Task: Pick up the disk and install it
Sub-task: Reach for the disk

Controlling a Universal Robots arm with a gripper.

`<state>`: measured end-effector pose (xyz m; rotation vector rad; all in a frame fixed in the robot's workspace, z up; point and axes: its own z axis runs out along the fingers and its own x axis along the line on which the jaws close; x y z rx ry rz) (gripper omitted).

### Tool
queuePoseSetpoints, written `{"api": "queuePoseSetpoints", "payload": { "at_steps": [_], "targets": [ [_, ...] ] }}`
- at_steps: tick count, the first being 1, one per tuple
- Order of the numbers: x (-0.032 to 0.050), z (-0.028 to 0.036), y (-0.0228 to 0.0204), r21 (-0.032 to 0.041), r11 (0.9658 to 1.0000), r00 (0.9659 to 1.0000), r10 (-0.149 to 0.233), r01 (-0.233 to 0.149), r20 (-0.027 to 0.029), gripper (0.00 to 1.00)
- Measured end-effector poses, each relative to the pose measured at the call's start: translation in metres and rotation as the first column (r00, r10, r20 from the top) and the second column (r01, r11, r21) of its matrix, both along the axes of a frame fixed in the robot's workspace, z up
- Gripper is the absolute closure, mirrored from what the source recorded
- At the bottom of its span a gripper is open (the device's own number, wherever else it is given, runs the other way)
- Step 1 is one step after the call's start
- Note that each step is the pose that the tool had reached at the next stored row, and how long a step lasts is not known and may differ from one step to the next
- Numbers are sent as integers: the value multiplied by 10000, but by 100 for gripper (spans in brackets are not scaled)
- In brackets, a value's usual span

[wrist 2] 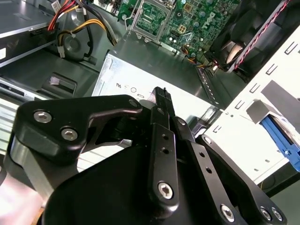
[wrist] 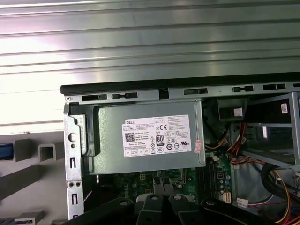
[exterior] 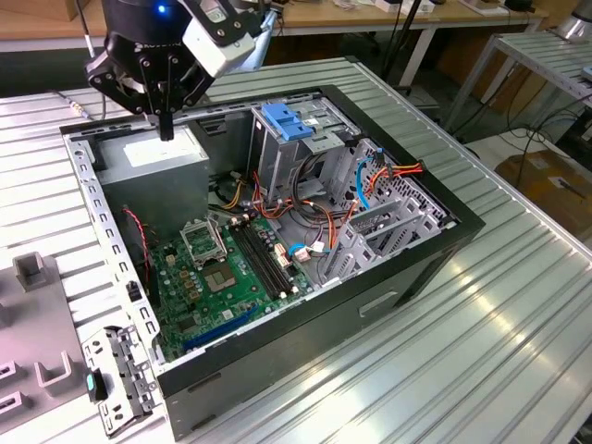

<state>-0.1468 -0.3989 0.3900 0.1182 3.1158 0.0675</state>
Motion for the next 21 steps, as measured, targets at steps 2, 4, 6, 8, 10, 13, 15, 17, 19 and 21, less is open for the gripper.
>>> {"api": "queuePoseSetpoints", "payload": {
  "at_steps": [2, 4, 6, 8, 10, 13, 15, 17, 19, 21],
  "targets": [
    [-9, -1, 0, 0, 10000, 10000, 0, 0, -3, 89],
    [-19, -2, 0, 0, 10000, 10000, 0, 0, -4, 89],
    [-34, -4, 0, 1, 10000, 10000, 0, 0, -9, 89],
    [-41, -5, 0, 0, 10000, 10000, 1, -1, -13, 89],
    [-49, -7, 0, 1, 10000, 10000, 0, 0, -15, 89],
    [-60, -9, 0, 0, 10000, 10000, 0, 0, -20, 89],
    [-67, -10, 0, 1, 10000, 10000, -1, 1, -24, 89],
    [-75, -11, 0, 0, 10000, 10000, 0, 0, -27, 89],
    [-86, -13, 0, 0, 10000, 10000, -1, 1, -30, 89],
    [-94, -14, 0, 0, 10000, 10000, 0, 0, -32, 89]
  ]
}}
